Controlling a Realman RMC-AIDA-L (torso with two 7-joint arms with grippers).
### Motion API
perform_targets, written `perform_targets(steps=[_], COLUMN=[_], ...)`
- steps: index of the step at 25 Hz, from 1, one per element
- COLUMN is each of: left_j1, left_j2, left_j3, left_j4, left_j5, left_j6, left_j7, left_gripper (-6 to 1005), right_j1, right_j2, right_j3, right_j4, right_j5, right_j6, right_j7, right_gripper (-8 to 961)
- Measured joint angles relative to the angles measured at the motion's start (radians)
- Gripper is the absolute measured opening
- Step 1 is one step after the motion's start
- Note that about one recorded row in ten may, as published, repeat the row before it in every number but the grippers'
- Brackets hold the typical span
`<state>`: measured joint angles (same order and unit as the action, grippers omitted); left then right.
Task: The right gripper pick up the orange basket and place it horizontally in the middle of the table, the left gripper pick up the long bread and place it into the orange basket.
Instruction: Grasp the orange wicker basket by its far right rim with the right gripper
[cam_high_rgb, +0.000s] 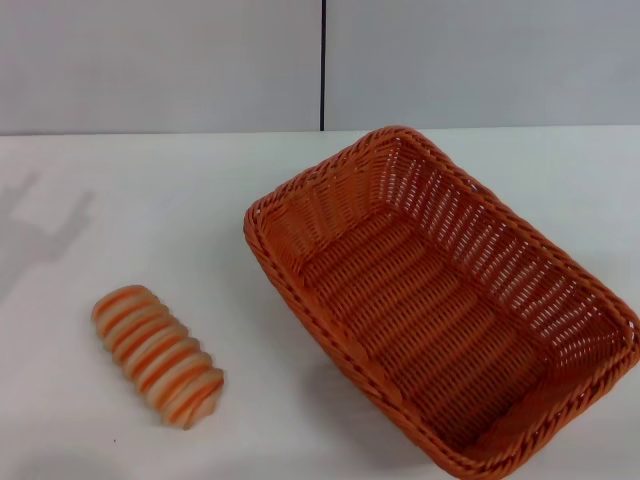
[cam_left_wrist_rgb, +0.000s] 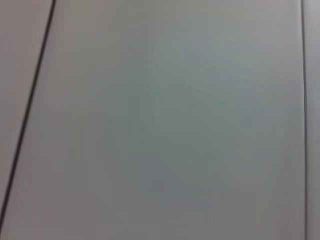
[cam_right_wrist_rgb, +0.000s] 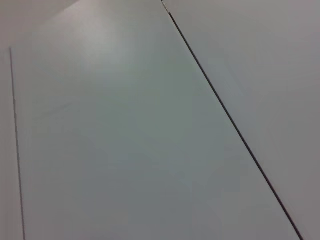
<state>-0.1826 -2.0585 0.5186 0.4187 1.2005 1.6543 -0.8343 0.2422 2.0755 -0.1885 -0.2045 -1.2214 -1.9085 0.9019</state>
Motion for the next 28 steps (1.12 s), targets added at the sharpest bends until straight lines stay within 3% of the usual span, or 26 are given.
perform_targets(steps=[3, 4, 7, 12, 13, 14, 15, 17, 18, 19, 20, 24, 26, 28], left_j1=[0.008, 0.008, 0.005, 0.001, -0.007, -0.007, -0.013, -0.013, -0.019, -0.019, -0.036, -0.039, -0.037, -0.036], left_j2=[0.008, 0.008, 0.026, 0.056, 0.101, 0.101, 0.126, 0.126, 0.140, 0.140, 0.148, 0.137, 0.115, 0.109], left_j3=[0.010, 0.010, 0.006, 0.006, 0.008, 0.008, 0.007, 0.007, 0.005, 0.005, 0.000, -0.006, -0.019, -0.023], left_j4=[0.246, 0.246, 0.446, 0.564, 0.671, 0.671, 0.723, 0.723, 0.759, 0.759, 0.825, 0.851, 0.876, 0.873], left_j5=[0.159, 0.159, 0.327, 0.437, 0.546, 0.546, 0.611, 0.611, 0.660, 0.660, 0.775, 0.803, 0.824, 0.824], left_j6=[-0.078, -0.078, -0.081, -0.054, 0.001, 0.001, 0.044, 0.044, 0.078, 0.078, 0.130, 0.137, 0.136, 0.132], left_j7=[-0.275, -0.275, -0.482, -0.631, -0.776, -0.776, -0.846, -0.846, -0.896, -0.896, -0.964, -0.968, -0.954, -0.948], left_gripper=[830, 829, 829, 829, 829, 829, 829, 829, 829, 829, 829, 829, 829, 829], right_j1=[-0.011, -0.011, -0.015, -0.021, -0.022, -0.022, -0.023, -0.022, -0.019, -0.019, -0.016, -0.007, -0.004, -0.002], right_j2=[0.001, 0.001, 0.001, 0.002, 0.002, 0.002, 0.001, 0.002, 0.002, 0.002, 0.001, 0.002, 0.001, -0.001], right_j3=[0.004, 0.004, 0.005, 0.005, 0.007, 0.007, 0.008, 0.011, 0.015, 0.015, 0.016, 0.016, 0.013, 0.007], right_j4=[0.016, 0.016, 0.020, 0.023, 0.023, 0.023, 0.023, 0.023, 0.024, 0.024, 0.024, 0.031, 0.043, 0.038], right_j5=[0.005, 0.005, 0.006, 0.007, 0.008, 0.008, 0.008, 0.009, 0.009, 0.009, 0.009, 0.009, 0.009, -0.002], right_j6=[0.000, 0.000, 0.000, 0.001, 0.000, 0.000, 0.001, 0.001, 0.003, 0.003, 0.004, 0.012, 0.013, 0.022], right_j7=[0.000, 0.000, 0.000, 0.000, 0.000, 0.000, 0.000, 0.000, 0.000, 0.000, 0.000, -0.010, -0.027, -0.028], right_gripper=[779, 779, 779, 780, 780, 780, 780, 780, 780, 780, 780, 780, 780, 780])
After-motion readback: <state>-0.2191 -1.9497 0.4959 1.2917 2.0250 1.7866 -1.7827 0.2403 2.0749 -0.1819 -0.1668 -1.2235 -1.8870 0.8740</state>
